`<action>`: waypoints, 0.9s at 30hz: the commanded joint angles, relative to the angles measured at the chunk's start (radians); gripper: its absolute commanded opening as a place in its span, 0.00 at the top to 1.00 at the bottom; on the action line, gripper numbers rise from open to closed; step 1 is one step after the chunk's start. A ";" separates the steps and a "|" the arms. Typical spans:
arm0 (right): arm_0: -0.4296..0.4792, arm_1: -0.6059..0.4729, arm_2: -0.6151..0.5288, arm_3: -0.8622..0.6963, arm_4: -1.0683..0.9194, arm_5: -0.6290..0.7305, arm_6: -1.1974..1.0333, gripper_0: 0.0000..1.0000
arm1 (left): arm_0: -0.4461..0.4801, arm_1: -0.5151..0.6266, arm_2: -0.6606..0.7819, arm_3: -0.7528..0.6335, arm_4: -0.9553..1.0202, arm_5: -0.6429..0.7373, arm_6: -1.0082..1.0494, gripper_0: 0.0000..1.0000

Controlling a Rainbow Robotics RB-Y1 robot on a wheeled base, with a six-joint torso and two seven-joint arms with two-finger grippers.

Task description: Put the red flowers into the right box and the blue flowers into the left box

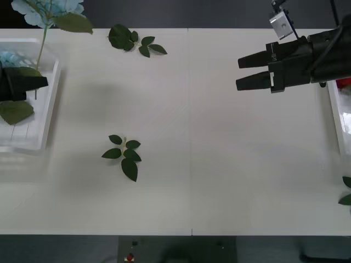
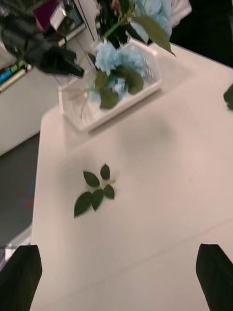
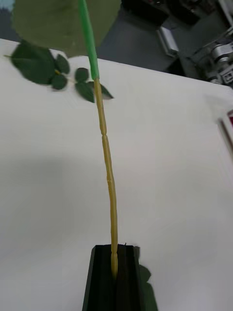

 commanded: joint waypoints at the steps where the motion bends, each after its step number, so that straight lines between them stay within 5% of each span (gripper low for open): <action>1: -0.014 -0.034 -0.019 -0.028 0.065 0.031 0.029 0.07 | -0.030 0.052 0.029 -0.092 -0.145 -0.011 0.004 1.00; 15: -0.014 -0.034 -0.016 -0.028 0.141 0.002 0.029 0.07 | 0.108 0.078 0.103 -0.224 -0.628 -0.328 0.001 1.00; 27: -0.014 -0.091 0.042 -0.056 0.220 -0.044 0.029 0.07 | 0.253 0.078 0.098 -0.216 -0.711 -0.371 0.030 1.00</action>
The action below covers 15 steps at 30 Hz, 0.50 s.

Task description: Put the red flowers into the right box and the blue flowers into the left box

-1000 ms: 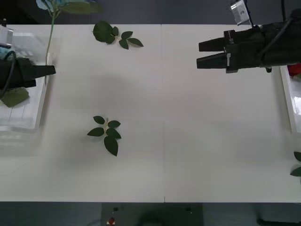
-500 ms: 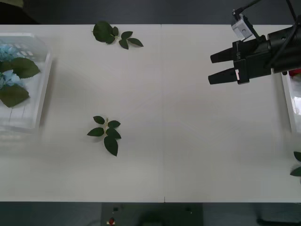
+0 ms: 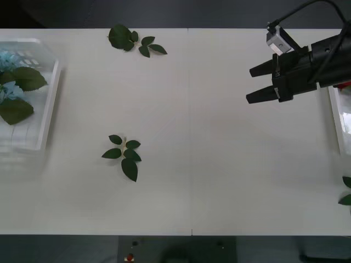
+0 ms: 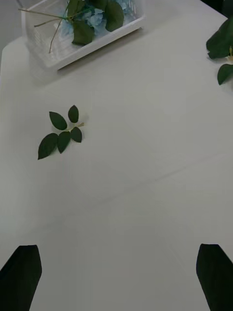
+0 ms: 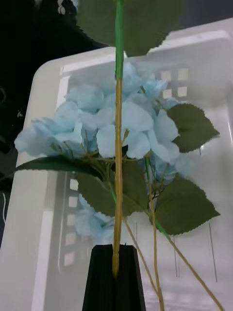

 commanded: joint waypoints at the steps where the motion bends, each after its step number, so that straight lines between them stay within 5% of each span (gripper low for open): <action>1: -0.014 -0.077 0.058 -0.058 -0.002 -0.061 0.029 0.07 | 0.044 0.036 -0.002 -0.017 -0.008 -0.030 0.033 1.00; 10: -0.014 -0.086 0.080 -0.072 -0.003 -0.077 0.029 0.07 | 0.060 0.034 -0.032 0.065 0.012 -0.081 0.043 0.99; 15: -0.016 -0.094 0.078 -0.069 -0.035 -0.056 0.029 0.07 | 0.061 0.036 -0.058 0.147 0.064 -0.159 0.035 0.86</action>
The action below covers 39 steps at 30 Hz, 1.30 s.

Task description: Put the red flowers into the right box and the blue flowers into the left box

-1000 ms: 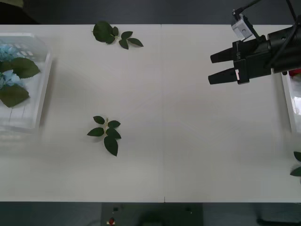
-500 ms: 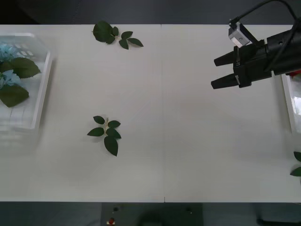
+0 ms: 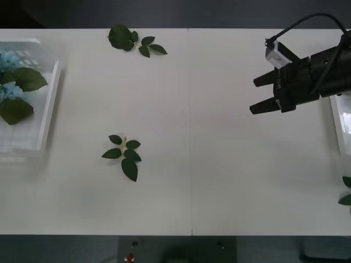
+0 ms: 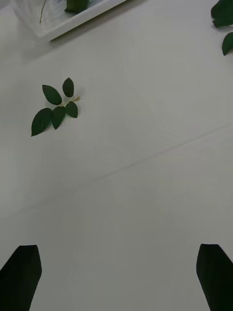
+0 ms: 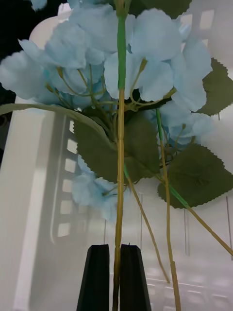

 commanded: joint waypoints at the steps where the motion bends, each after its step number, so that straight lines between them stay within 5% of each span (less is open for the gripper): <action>1: -0.015 -0.025 -0.029 -0.002 -0.051 0.035 0.029 0.07 | 0.002 0.036 -0.016 0.047 0.052 -0.046 0.024 0.81; 8: -0.015 -0.024 -0.048 0.057 -0.105 0.170 0.029 0.07 | 0.002 0.036 -0.016 0.053 0.112 -0.030 -0.006 0.49; 15: -0.015 -0.011 -0.052 0.070 -0.109 0.199 0.029 0.07 | -0.013 0.054 0.073 -0.009 0.310 0.244 -0.111 0.00; 29: -0.015 0.002 -0.051 0.097 -0.108 0.200 0.029 0.07 | -0.162 0.165 0.065 -0.160 0.584 0.675 -0.091 0.00; 34: -0.015 0.002 -0.051 0.097 -0.108 0.200 0.029 0.07 | -0.206 0.185 -0.100 -0.160 0.755 0.596 -0.066 0.00; 39: -0.015 0.002 -0.051 0.097 -0.108 0.200 0.029 0.07 | -0.211 0.208 -0.337 -0.160 0.863 0.338 0.004 0.00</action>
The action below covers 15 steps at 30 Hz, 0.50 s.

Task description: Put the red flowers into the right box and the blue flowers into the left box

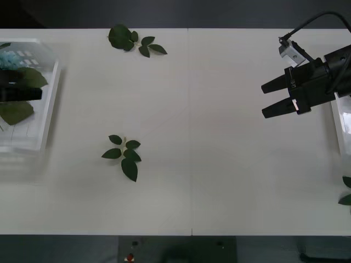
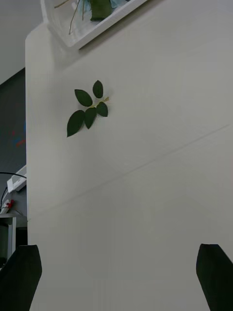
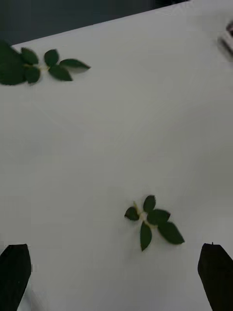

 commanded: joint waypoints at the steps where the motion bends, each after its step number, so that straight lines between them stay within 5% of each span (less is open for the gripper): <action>1: -0.015 0.002 -0.012 -0.001 -0.010 0.004 0.029 0.07 | -0.018 0.038 -0.166 -0.025 0.057 -0.178 0.099 0.00; 15: -0.015 0.002 -0.012 -0.001 -0.010 0.004 0.029 0.07 | -0.181 0.244 -0.833 -0.019 0.442 -0.730 0.047 0.00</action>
